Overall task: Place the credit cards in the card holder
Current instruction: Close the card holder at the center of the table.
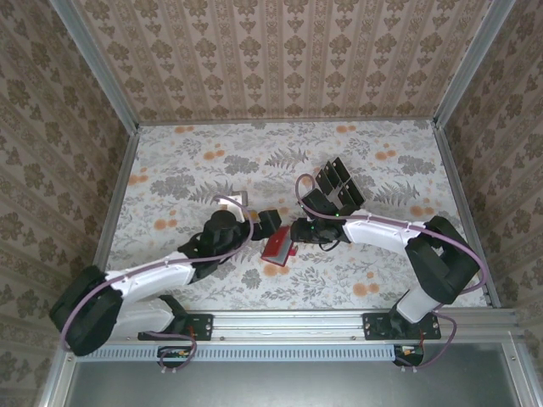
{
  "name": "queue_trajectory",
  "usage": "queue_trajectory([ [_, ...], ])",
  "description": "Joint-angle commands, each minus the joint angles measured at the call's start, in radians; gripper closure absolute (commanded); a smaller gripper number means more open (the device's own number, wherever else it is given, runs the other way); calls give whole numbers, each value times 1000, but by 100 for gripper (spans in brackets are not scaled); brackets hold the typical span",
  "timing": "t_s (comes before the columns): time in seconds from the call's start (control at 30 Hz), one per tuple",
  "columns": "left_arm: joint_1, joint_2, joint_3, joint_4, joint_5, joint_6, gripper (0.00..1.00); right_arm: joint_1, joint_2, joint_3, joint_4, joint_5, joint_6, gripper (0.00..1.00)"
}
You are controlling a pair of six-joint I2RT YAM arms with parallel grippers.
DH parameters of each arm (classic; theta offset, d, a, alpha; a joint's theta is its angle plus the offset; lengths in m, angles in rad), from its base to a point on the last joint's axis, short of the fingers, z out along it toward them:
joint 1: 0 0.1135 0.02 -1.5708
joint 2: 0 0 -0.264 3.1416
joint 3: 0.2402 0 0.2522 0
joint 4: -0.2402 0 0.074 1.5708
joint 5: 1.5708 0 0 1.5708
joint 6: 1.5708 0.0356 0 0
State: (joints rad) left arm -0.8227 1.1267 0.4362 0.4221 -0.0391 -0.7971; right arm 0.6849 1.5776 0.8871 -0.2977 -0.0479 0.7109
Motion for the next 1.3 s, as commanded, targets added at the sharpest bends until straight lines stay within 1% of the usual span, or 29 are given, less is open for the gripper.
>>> queue_trajectory([
  [0.0,25,-71,39,-311,-49,93,0,-4,-83,-23,-70,51,13,51],
  [0.1,30,-101,65,-452,-75,141,0,-4,-123,-29,-73,40,23,51],
  [0.17,30,-110,60,-487,-84,163,0,-4,-126,-23,-59,14,27,51],
  [0.27,31,-106,54,-541,-100,182,0,-1,-89,4,-33,-32,27,51],
  [0.37,27,-109,22,-549,-114,184,0,14,-29,44,-12,-53,28,52],
  [0.53,22,-117,-13,-560,-131,184,0,41,37,84,0,-51,32,53],
  [0.6,16,-119,-19,-566,-140,187,0,46,25,76,8,-40,41,54],
  [0.83,-18,-99,-16,-568,-153,203,0,49,-87,40,-25,24,61,54],
  [0.93,-36,-83,-15,-567,-163,205,0,53,-89,61,-36,23,54,53],
  [1.03,-42,-71,-17,-559,-167,203,0,55,-42,97,-42,5,36,53],
  [1.13,-46,-65,-14,-563,-176,206,0,65,35,124,-40,-9,17,53],
  [1.27,-48,-68,-1,-576,-180,223,0,66,120,113,-26,-19,10,59],
])
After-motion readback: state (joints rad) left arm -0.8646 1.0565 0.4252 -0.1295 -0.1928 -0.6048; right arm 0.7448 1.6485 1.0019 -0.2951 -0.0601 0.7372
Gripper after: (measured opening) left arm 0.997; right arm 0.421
